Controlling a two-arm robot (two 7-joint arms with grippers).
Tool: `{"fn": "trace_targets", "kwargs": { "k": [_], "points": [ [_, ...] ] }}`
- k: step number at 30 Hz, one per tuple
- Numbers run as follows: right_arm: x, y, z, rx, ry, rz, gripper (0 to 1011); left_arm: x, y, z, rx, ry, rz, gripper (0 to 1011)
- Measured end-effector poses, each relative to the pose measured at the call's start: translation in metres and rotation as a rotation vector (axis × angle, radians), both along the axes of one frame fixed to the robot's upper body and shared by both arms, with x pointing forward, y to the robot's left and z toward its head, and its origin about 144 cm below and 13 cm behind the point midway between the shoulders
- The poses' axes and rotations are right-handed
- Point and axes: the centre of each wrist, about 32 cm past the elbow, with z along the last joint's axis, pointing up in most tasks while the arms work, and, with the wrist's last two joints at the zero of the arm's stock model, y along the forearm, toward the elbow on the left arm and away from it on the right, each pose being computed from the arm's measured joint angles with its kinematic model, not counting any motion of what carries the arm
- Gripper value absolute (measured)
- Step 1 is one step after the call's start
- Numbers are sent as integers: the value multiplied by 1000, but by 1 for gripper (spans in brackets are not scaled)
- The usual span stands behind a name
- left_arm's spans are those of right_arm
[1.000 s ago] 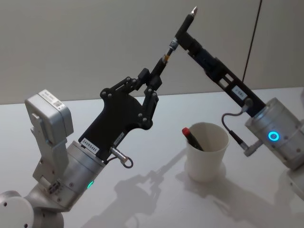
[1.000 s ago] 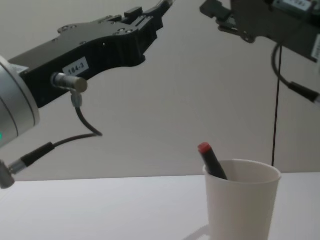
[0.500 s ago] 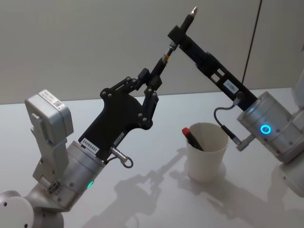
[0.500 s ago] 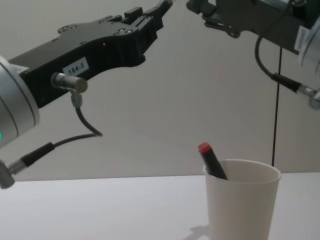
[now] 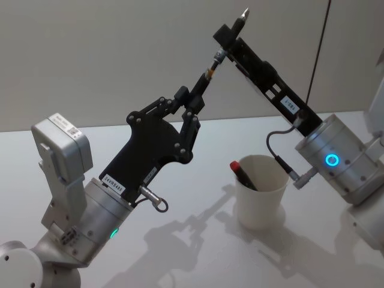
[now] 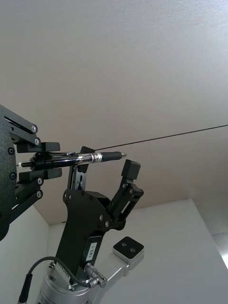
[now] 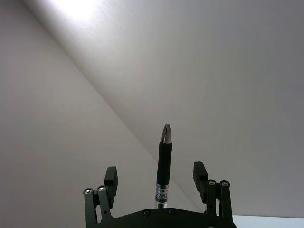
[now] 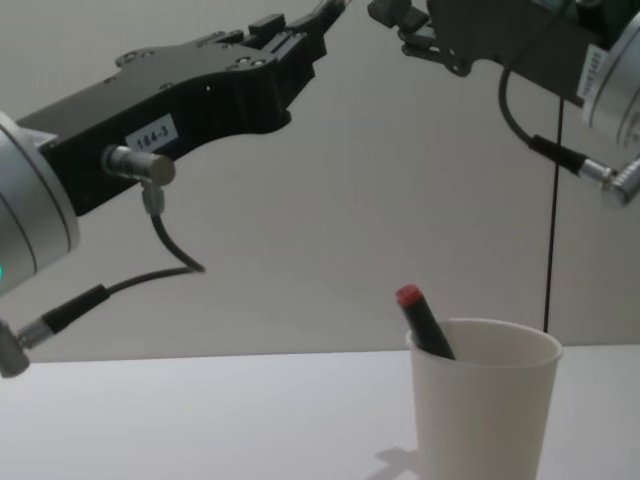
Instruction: Place the pen into the pen holder.
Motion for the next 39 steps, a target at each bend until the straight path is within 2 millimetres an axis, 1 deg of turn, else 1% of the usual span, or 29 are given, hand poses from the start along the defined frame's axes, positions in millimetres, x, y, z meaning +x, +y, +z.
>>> {"fn": "trace_targets", "kwargs": {
  "k": [13,32,33,35,36,38,39],
  "points": [
    [-2,3,-2,38,41,8,1002,0,0,0,0,0,0,195],
    [0,7,0,41,42,20,998,0,0,0,0,0,0,195],
    [0,7,0,41,42,20,965,0,0,0,0,0,0,195],
    [0,7,0,41,42,20,937,0,0,0,0,0,0,195],
    [0,7,1,41,41,20,893,0,0,0,0,0,0,195],
    [0,7,1,41,41,20,841,0,0,0,0,0,0,195],
    [0,7,1,41,41,20,841,0,0,0,0,0,0,195]
  ]
}}
